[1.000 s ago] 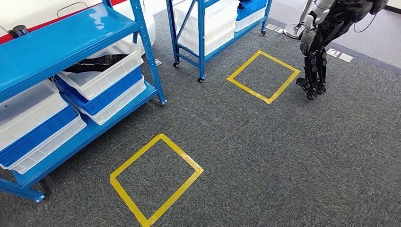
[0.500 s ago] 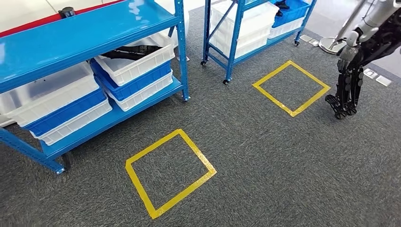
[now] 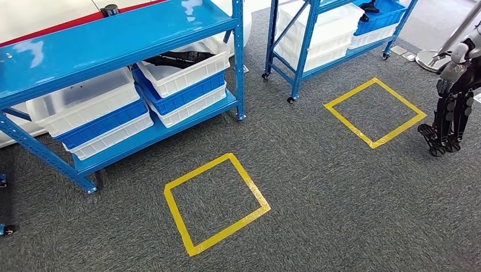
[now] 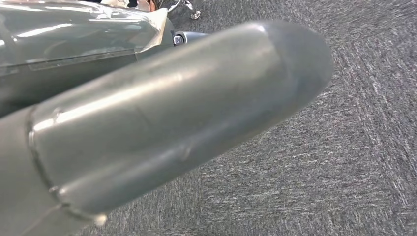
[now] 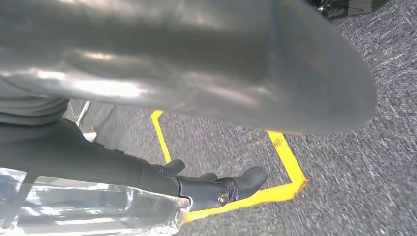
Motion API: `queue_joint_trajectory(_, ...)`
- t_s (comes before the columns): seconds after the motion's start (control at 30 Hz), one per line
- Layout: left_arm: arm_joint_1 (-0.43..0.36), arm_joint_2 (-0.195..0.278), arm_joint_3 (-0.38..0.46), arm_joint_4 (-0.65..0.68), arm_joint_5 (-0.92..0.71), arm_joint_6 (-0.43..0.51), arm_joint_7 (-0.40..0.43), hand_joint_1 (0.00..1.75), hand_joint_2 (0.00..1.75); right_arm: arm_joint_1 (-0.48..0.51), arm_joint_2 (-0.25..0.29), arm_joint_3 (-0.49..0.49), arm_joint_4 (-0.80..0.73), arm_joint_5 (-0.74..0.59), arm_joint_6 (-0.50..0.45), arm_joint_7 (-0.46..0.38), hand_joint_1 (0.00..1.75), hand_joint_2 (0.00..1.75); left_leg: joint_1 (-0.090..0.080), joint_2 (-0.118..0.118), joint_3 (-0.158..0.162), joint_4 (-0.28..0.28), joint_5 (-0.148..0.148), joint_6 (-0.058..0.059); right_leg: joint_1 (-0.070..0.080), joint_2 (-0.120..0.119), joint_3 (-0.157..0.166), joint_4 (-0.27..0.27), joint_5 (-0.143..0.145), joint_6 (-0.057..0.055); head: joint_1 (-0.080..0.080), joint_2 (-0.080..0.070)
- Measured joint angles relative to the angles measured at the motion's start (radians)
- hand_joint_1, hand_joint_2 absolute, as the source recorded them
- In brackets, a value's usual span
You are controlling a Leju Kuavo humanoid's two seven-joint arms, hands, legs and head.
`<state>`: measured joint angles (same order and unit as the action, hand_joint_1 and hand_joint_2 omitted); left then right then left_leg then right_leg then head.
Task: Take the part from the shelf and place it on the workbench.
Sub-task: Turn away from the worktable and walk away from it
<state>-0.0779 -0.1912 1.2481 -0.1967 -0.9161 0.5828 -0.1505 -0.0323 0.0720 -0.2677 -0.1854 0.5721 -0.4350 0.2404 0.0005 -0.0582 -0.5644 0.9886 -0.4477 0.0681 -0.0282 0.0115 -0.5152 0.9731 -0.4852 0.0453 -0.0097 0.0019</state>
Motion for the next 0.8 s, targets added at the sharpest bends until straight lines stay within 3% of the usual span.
queue_joint_trajectory(0.1,0.004,-0.006,0.0,0.0,0.001,-0.002,-0.027,0.0,0.0,-0.001,0.006,-0.012,0.0,-0.005,-0.003,0.004,0.0,0.0,0.01,0.004,0.062,-0.106,0.033,0.017,0.005,-0.002,0.005,0.004,-0.005,-0.005,-0.009,0.0)
queue_joint_trajectory(0.13,0.006,-0.008,0.001,0.0,0.003,-0.007,-0.037,0.0,0.0,-0.001,0.007,-0.014,0.0,-0.004,-0.004,0.007,0.0,0.0,0.016,0.004,0.084,-0.137,0.045,0.022,0.006,-0.002,-0.014,0.043,-0.022,-0.01,-0.008,0.0)
queue_joint_trajectory(0.2,0.008,-0.009,0.001,0.0,-0.004,-0.022,-0.047,0.0,0.0,0.0,0.008,-0.018,0.0,-0.002,-0.003,0.009,0.0,0.0,0.023,0.008,0.097,-0.151,0.048,0.018,-0.002,-0.002,-0.08,0.16,-0.069,-0.009,-0.007,0.0)
queue_joint_trajectory(0.27,0.01,-0.011,0.0,0.001,-0.016,-0.035,-0.048,0.0,0.0,0.002,0.004,-0.022,0.0,0.0,-0.004,0.011,0.0,0.0,0.037,0.006,0.098,-0.141,0.035,-0.005,-0.019,-0.003,-0.118,0.215,-0.078,0.015,-0.007,0.0)
queue_joint_trajectory(0.37,0.013,-0.01,-0.001,0.001,-0.026,-0.045,-0.046,0.0,0.0,0.003,0.005,-0.025,0.001,0.001,-0.006,0.011,0.0,0.0,0.067,0.001,0.088,-0.079,-0.011,-0.062,-0.052,-0.002,-0.061,0.095,-0.011,0.081,-0.003,0.0)
queue_joint_trajectory(0.4,0.012,-0.007,-0.001,0.001,-0.028,-0.047,-0.046,0.0,0.0,0.003,0.009,-0.026,0.002,0.002,-0.007,0.011,0.0,0.0,0.073,0.001,0.077,-0.046,-0.035,-0.083,-0.058,0.001,-0.047,0.068,-0.004,0.088,0.005,0.0)
queue_joint_trajectory(0.43,0.011,-0.004,-0.001,0.0,-0.028,-0.048,-0.046,0.0,0.0,0.003,0.012,-0.026,0.002,0.002,-0.008,0.011,0.0,0.0,0.074,0.002,0.067,-0.019,-0.056,-0.1,-0.062,0.003,-0.044,0.066,-0.01,0.081,0.008,0.0)
queue_joint_trajectory(0.47,0.01,-0.002,-0.002,0.0,-0.028,-0.048,-0.046,0.0,0.0,0.004,0.014,-0.027,0.003,0.002,-0.01,0.012,0.0,0.0,0.073,0.003,0.06,-0.002,-0.073,-0.111,-0.061,0.004,-0.052,0.087,-0.025,0.064,0.005,0.0)
queue_joint_trajectory(0.5,0.01,-0.003,-0.002,0.0,-0.029,-0.048,-0.046,0.0,0.0,0.006,0.013,-0.029,0.003,0.002,-0.012,0.013,0.0,0.0,0.076,0.004,0.057,0.007,-0.084,-0.119,-0.061,0.003,-0.053,0.093,-0.035,0.043,-0.002,0.0)
queue_joint_trajectory(0.57,0.01,-0.003,-0.002,0.0,-0.029,-0.05,-0.047,0.0,0.0,0.008,0.013,-0.031,0.003,0.003,-0.014,0.015,0.0,0.0,0.076,0.015,0.053,0.019,-0.095,-0.121,-0.054,-0.002,-0.045,0.099,-0.047,0.02,-0.022,0.0)
queue_joint_trajectory(0.63,0.009,-0.004,-0.002,0.001,-0.03,-0.053,-0.047,0.0,0.0,0.009,0.014,-0.033,0.003,0.003,-0.014,0.017,0.0,0.0,0.07,0.042,0.008,0.098,-0.124,-0.111,-0.039,-0.008,-0.03,0.093,-0.053,0.009,-0.033,0.0)
queue_joint_trajectory(0.7,0.009,-0.006,-0.002,0.001,-0.031,-0.056,-0.047,0.0,0.0,0.009,0.013,-0.037,0.003,0.003,-0.014,0.019,0.0,0.0,0.059,0.058,-0.088,0.243,-0.168,-0.093,-0.023,-0.014,-0.019,0.085,-0.059,0.001,-0.039,0.0)
queue_joint_trajectory(0.73,0.01,-0.007,-0.002,0.001,-0.032,-0.056,-0.047,0.0,0.0,0.01,0.013,-0.039,0.003,0.003,-0.014,0.02,0.0,0.0,0.051,0.059,-0.135,0.303,-0.176,-0.082,-0.013,-0.016,-0.012,0.08,-0.063,-0.004,-0.04,0.0)
queue_joint_trajectory(0.77,0.011,-0.007,-0.003,0.001,-0.034,-0.057,-0.047,0.0,0.0,0.01,0.013,-0.04,0.003,0.003,-0.015,0.022,0.0,0.0,0.042,0.059,-0.169,0.335,-0.166,-0.068,-0.003,-0.017,-0.004,0.077,-0.068,-0.01,-0.039,0.0)
queue_joint_trajectory(0.8,0.013,-0.007,-0.003,0.001,-0.036,-0.057,-0.047,0.0,0.0,0.011,0.013,-0.041,0.003,0.004,-0.015,0.023,0.0,0.0,0.031,0.058,-0.184,0.326,-0.135,-0.048,0.007,-0.017,0.008,0.073,-0.075,-0.015,-0.04,0.0)
